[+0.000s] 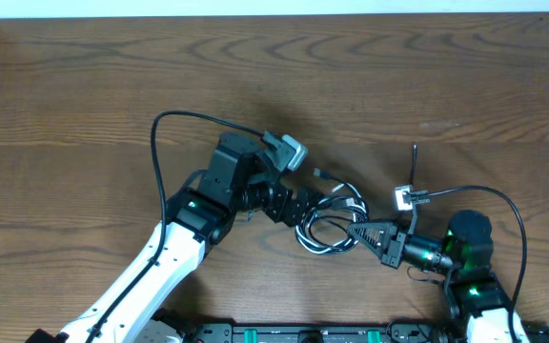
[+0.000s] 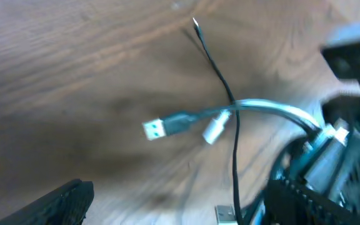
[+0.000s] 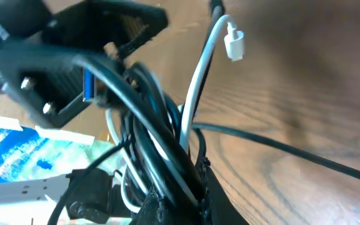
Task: Untangle cables
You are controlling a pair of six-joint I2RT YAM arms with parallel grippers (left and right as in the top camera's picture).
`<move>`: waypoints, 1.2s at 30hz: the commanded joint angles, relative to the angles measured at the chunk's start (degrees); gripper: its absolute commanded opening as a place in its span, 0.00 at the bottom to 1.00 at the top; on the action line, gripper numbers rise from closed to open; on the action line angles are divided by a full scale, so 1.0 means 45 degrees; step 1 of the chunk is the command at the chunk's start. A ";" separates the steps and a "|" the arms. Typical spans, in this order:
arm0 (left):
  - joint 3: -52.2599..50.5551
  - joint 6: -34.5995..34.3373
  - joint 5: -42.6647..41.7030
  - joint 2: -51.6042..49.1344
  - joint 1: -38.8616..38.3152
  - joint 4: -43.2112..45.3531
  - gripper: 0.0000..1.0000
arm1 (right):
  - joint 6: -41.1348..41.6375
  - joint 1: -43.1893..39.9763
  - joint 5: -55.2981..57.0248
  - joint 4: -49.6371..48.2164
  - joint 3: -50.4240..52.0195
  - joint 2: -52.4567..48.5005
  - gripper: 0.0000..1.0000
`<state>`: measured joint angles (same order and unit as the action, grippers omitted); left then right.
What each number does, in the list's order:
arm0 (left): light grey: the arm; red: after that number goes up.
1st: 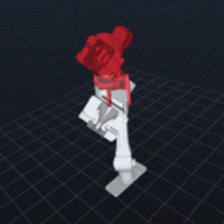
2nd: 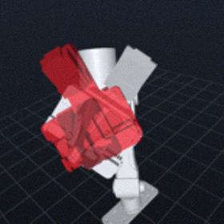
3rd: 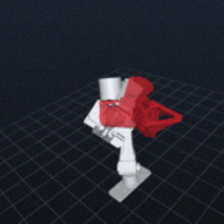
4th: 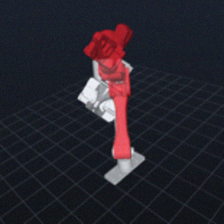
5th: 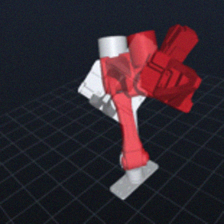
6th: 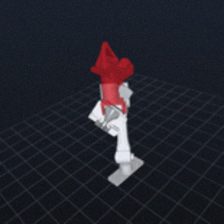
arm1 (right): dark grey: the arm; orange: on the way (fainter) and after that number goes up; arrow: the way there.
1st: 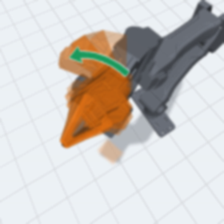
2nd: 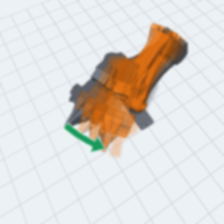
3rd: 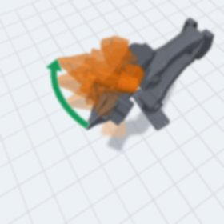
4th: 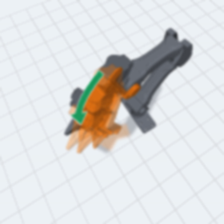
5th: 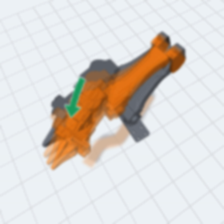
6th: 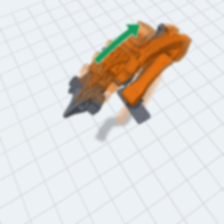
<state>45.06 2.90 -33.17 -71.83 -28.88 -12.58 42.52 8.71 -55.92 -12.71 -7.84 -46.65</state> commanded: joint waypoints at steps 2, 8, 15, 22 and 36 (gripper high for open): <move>0.0277 0.1268 -0.0874 0.0078 -0.0058 -0.0500 0.92 | -0.0748 -0.0903 -0.0612 -0.0335 -0.0311 -0.1190 0.01; 0.0277 0.1258 -0.0981 0.0083 -0.0058 -0.0529 0.92 | -0.1792 -0.1321 -0.1632 -0.0427 -0.1656 -0.3444 0.01; 0.0277 0.2569 -0.2147 0.0078 -0.0058 -0.1195 0.87 | -0.2574 -0.1321 -0.3963 -0.0427 -0.3079 -0.5008 0.01; 0.0277 0.2827 -0.2220 0.0078 -0.0063 -0.1248 0.82 | -0.2506 -0.1321 -0.6839 -0.0748 -0.3298 -0.5207 0.01; 0.0277 0.2443 -0.2390 0.0078 -0.0058 -0.0991 0.08 | -0.2647 -0.1273 -0.6416 -0.0952 -0.3298 -0.5207 0.01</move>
<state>45.10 14.35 -44.25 -71.83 -29.26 -16.91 31.55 3.11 -83.96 -16.62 -21.21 -70.24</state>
